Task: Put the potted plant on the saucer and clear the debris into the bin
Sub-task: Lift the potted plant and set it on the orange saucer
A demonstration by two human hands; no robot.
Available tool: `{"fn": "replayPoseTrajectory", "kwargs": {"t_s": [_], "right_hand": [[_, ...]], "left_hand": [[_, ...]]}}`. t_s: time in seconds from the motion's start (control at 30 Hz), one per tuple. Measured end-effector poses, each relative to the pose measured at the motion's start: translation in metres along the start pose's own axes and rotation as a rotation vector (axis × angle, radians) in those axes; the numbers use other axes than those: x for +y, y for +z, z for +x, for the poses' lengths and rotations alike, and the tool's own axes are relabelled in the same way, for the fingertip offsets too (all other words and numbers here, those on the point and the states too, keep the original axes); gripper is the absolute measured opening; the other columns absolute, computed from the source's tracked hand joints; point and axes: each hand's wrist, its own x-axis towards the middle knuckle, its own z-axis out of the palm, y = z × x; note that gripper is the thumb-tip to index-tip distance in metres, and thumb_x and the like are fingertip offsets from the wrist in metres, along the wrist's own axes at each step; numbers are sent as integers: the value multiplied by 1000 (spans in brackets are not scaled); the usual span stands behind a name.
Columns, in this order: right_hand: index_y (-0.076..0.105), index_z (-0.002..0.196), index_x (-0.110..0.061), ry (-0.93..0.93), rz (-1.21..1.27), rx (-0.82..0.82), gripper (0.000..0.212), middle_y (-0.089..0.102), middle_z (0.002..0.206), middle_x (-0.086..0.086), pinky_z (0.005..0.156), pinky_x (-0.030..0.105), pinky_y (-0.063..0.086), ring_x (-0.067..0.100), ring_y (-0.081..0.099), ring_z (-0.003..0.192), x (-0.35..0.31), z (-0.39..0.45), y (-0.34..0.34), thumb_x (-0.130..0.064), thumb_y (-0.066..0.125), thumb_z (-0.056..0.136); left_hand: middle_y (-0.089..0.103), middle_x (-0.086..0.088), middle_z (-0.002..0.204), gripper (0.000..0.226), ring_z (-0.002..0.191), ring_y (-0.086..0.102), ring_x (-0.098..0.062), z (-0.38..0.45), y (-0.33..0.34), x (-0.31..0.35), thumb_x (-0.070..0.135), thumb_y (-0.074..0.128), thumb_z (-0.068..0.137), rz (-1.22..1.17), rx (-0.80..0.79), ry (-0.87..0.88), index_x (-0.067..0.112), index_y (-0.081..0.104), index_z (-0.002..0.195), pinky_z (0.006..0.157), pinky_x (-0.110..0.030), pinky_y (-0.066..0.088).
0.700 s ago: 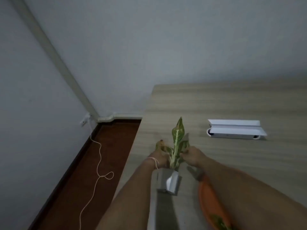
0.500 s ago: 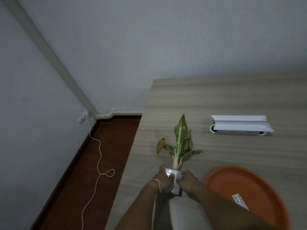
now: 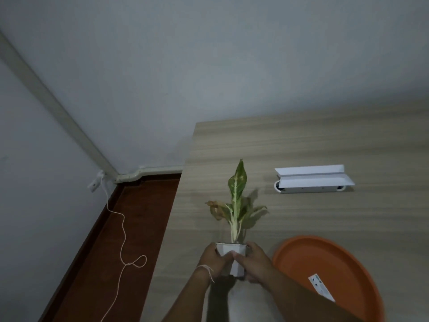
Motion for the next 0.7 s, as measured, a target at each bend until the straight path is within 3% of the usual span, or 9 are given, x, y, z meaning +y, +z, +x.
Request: {"fn": "replayPoseTrajectory", "kwargs": {"t_s": [0.1, 0.17, 0.23, 0.3, 0.43, 0.5, 0.6, 0.7], "right_hand": [[56, 105, -40, -102, 116, 42, 52, 72, 103, 1, 57, 44, 62, 25, 73, 87, -24, -18, -27, -51, 83, 62], [51, 126, -23, -175, 194, 73, 55, 69, 107, 1, 63, 37, 62, 21, 70, 94, -32, -23, -51, -22, 78, 79], [48, 131, -16, -210, 248, 97, 54, 66, 117, 6, 78, 39, 61, 23, 66, 104, -35, -28, -80, -3, 71, 84], [48, 128, -22, -219, 260, 88, 55, 64, 124, 7, 89, 46, 58, 26, 63, 111, -31, -33, -109, 0, 71, 83], [49, 125, -25, -248, 196, 139, 62, 64, 120, 2, 75, 23, 57, 14, 63, 106, -19, -44, -152, -2, 77, 75], [52, 123, -24, -264, 171, 175, 65, 65, 119, 2, 71, 20, 56, 11, 65, 104, -11, -49, -169, -1, 79, 69], [56, 122, -21, -264, 158, 192, 69, 68, 117, 4, 71, 22, 56, 8, 68, 97, 2, -57, -193, -8, 83, 60], [58, 122, -9, -276, 160, 165, 72, 71, 113, 9, 69, 20, 56, 8, 72, 91, 13, -63, -210, -11, 86, 56]], "left_hand": [[73, -1, 93, 32, 89, 70, -21, 3, 12, 27, 23, 82, 69, -44, 2, 86, 14, 68, 95, 70, -27, 59], [68, 5, 97, 40, 93, 68, -19, 3, 29, 47, 17, 83, 69, -82, -11, 131, 15, 61, 103, 74, -26, 57], [64, 4, 105, 53, 96, 65, -15, 1, 50, 64, 18, 84, 67, -127, -31, 163, 19, 52, 109, 80, -30, 57], [64, 1, 109, 58, 98, 65, -16, -3, 73, 79, 20, 86, 63, -133, -52, 206, 24, 50, 109, 84, -34, 58], [67, 15, 96, 54, 87, 69, -1, -15, 116, 100, 3, 84, 60, -117, -79, 323, 31, 60, 99, 74, -22, 58], [74, 15, 92, 56, 87, 69, 3, -18, 136, 103, 1, 82, 56, -92, -106, 356, 32, 66, 99, 77, -25, 60], [72, 31, 83, 56, 84, 69, 3, -21, 163, 102, 1, 84, 52, -80, -104, 337, 36, 63, 90, 73, -22, 59], [73, 17, 85, 56, 81, 70, 1, -24, 185, 99, 10, 85, 47, -55, -78, 318, 38, 58, 87, 74, -29, 61]]}}
